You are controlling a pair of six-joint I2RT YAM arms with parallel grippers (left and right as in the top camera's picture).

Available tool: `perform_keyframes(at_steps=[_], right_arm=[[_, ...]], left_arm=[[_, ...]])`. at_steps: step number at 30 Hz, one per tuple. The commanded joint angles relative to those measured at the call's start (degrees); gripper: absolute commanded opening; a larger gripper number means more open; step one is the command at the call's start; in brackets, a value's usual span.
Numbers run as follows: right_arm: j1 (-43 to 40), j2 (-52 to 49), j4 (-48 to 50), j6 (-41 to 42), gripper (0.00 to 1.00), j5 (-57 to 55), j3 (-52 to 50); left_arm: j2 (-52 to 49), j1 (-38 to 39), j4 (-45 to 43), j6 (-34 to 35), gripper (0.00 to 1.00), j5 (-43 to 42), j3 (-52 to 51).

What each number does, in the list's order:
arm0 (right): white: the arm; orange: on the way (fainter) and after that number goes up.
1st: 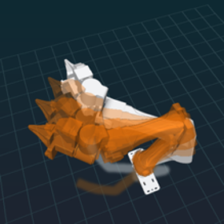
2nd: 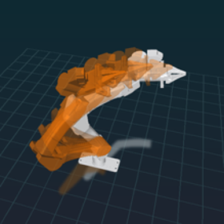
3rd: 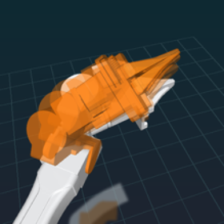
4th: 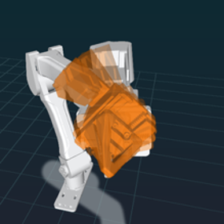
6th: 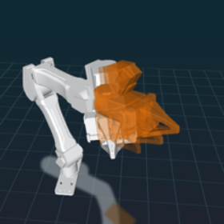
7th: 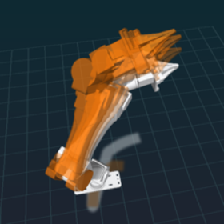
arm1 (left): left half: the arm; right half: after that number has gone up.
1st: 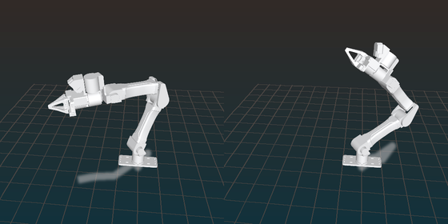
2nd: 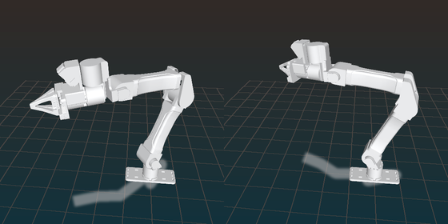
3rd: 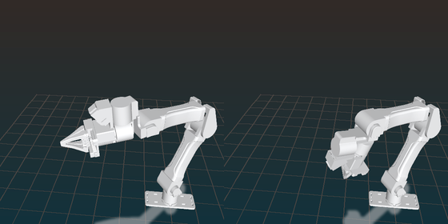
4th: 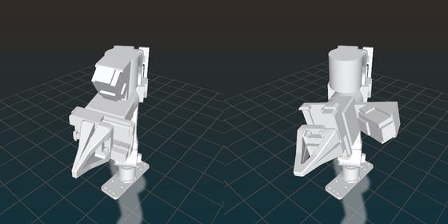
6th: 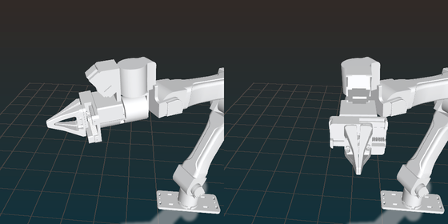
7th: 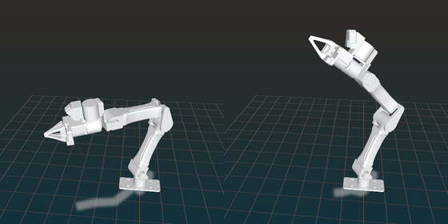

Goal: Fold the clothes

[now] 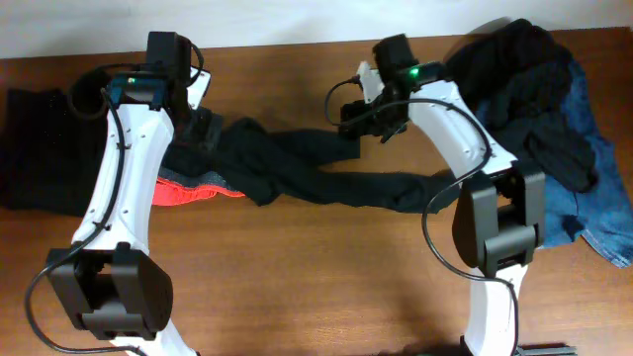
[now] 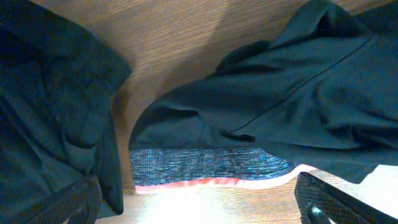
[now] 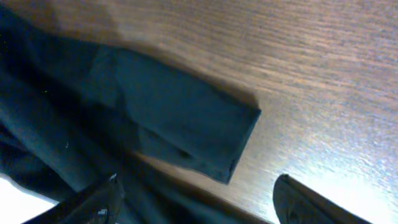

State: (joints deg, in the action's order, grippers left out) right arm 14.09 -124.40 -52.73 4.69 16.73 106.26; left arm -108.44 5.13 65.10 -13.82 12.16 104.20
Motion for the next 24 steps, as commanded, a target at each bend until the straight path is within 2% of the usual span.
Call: perform_keyframes(at_steps=[1,6,12,17,24], right_arm=[[0.9,-0.3,2.2,7.0,0.81,-4.9,-1.2],[1.0,-2.4,2.9,11.6,0.67,-5.0,-1.2],[1.3,-4.1,3.3,12.4,0.62,-5.0,-1.2],[1.9,-5.1,4.2,14.7,0.49,-5.9,-1.3],[2.3,-7.0,4.4,16.9,0.45,-6.0,-1.3]], left_arm=[[0.7,0.0,-0.1,0.5,0.99,-0.9,0.5],[0.7,0.0,-0.2,0.5,0.99,-2.2,0.5],[0.7,0.0,-1.0,0.5,0.99,-2.6,0.5],[0.7,0.0,-1.2,0.5,0.99,-2.6,0.5],[0.7,0.0,-1.4,0.5,0.99,-2.6,0.5]])
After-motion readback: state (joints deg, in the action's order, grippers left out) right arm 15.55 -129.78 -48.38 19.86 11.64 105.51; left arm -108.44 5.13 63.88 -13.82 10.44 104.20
